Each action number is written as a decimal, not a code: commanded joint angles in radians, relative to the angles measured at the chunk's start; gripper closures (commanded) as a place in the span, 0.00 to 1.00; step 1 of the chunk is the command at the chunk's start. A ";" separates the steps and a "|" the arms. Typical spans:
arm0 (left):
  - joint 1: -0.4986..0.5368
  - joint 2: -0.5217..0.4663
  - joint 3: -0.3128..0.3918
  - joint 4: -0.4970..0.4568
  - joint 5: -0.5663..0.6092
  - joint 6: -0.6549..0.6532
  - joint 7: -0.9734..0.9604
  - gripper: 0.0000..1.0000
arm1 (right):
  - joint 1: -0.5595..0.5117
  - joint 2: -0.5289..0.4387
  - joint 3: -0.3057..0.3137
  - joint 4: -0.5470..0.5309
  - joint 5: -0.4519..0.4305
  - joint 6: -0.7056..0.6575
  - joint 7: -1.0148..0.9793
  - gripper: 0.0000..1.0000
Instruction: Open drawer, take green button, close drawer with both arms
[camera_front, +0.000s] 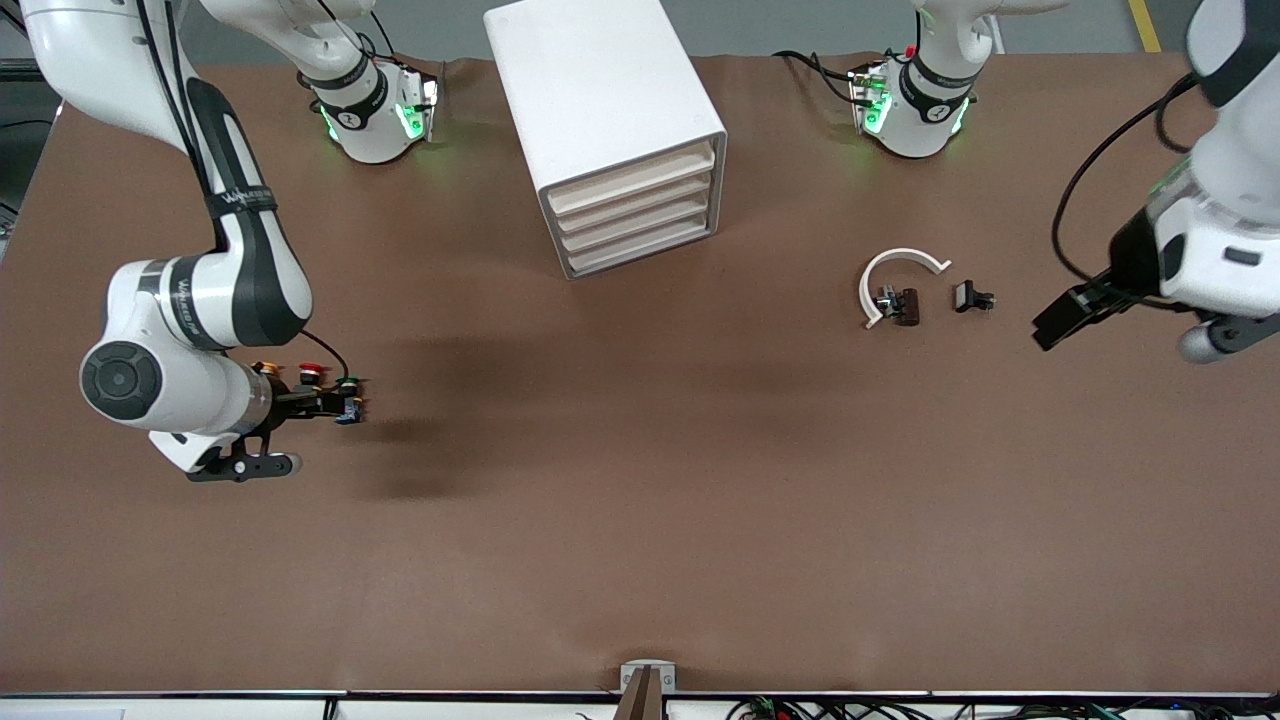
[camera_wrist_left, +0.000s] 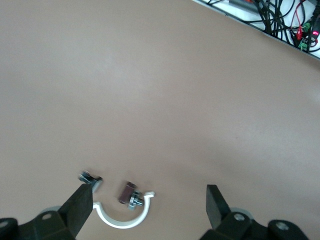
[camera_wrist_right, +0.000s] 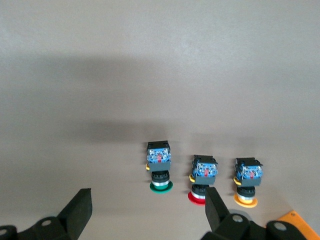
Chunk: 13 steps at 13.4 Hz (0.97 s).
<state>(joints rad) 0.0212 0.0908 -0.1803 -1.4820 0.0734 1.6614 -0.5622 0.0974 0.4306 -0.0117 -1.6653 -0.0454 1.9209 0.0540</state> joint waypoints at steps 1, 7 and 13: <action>0.063 -0.071 -0.002 -0.018 -0.004 -0.049 0.131 0.00 | 0.013 -0.073 0.009 -0.017 0.013 -0.040 0.061 0.00; -0.018 -0.094 0.119 0.009 -0.001 -0.158 0.281 0.00 | 0.028 -0.174 0.009 -0.017 0.013 -0.100 0.066 0.00; -0.015 -0.183 0.156 -0.059 -0.003 -0.197 0.476 0.00 | 0.007 -0.334 0.010 -0.028 0.013 -0.199 0.052 0.00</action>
<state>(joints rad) 0.0124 -0.0371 -0.0338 -1.4830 0.0733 1.4673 -0.1148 0.1235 0.1557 -0.0046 -1.6622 -0.0446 1.7481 0.1073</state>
